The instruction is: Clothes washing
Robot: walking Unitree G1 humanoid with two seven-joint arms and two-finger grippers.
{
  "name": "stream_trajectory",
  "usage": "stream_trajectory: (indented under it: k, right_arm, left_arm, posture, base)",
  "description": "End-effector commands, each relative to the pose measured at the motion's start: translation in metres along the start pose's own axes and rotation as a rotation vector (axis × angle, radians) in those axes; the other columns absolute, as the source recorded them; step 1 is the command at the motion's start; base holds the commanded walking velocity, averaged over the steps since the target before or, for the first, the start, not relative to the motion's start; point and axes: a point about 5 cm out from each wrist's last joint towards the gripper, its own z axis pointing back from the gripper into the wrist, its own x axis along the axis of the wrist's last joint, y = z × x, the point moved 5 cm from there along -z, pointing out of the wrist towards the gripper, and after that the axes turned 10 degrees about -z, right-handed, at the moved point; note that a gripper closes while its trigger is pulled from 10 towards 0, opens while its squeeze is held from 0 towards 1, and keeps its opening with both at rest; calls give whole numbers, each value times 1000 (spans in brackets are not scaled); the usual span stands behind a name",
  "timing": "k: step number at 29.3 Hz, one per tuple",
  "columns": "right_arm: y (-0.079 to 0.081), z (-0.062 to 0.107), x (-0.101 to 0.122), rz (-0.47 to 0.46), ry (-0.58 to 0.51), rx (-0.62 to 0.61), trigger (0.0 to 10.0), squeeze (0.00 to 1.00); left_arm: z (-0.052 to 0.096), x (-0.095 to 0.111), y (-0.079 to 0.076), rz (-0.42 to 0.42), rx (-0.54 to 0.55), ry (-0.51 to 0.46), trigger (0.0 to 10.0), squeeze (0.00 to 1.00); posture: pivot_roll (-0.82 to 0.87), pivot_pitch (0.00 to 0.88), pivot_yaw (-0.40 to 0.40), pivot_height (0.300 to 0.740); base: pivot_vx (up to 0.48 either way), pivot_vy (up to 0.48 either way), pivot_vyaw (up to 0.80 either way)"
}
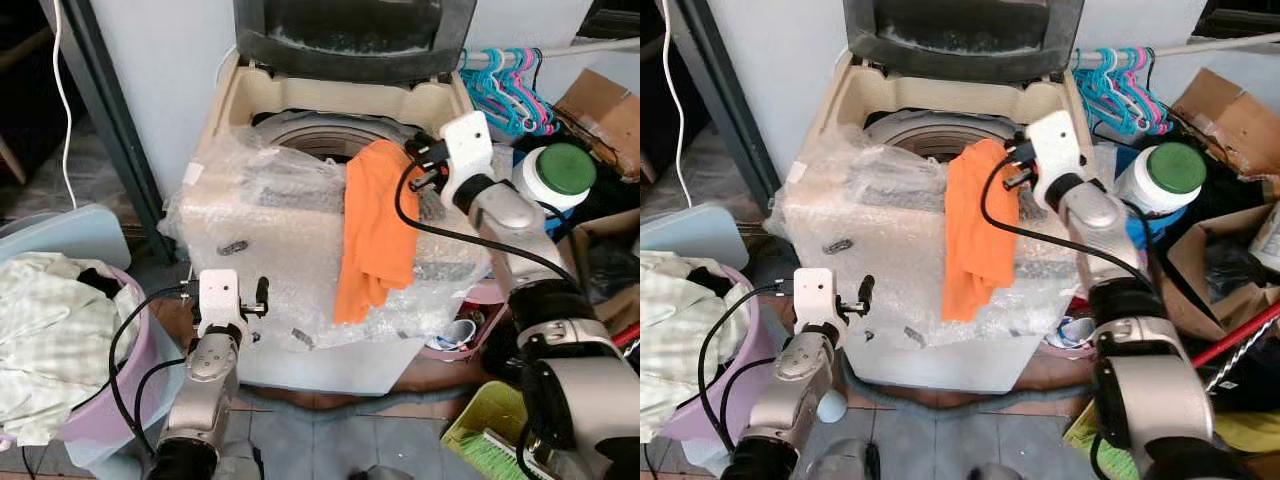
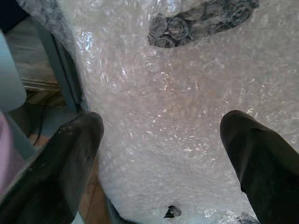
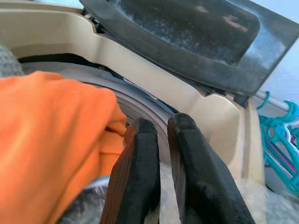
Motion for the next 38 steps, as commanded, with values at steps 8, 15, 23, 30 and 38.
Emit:
stream_trajectory:
  k: [8,15,23,30,38]
  right_arm:
    - [13,-1,21,-45,-144,-28,10000,1000]
    - [51,21,2,-110,-47,279,10000,1000]
    - [69,27,-23,-109,58,337,10000,1000]
    - [97,15,-58,-71,205,239,8902,0]
    - [120,4,-58,-140,192,173,0,0]
  left_arm:
    - [1,5,-10,12,-22,-20,10000,0]
    - [1,4,-9,7,-30,-18,10000,0]
    - [0,6,-14,5,-50,-19,10000,0]
    - [2,3,-9,3,-42,-9,10000,0]
    - [1,2,-12,3,-45,-1,10000,0]
  posture:
    - [26,0,-30,740]
    - [12,0,-19,740]
    - [17,0,-15,740]
    - [30,0,-18,740]
    - [32,0,-28,740]
  base:
    - [0,0,0]
    - [0,0,0]
    - [0,0,0]
    - [0,0,0]
    - [0,0,0]
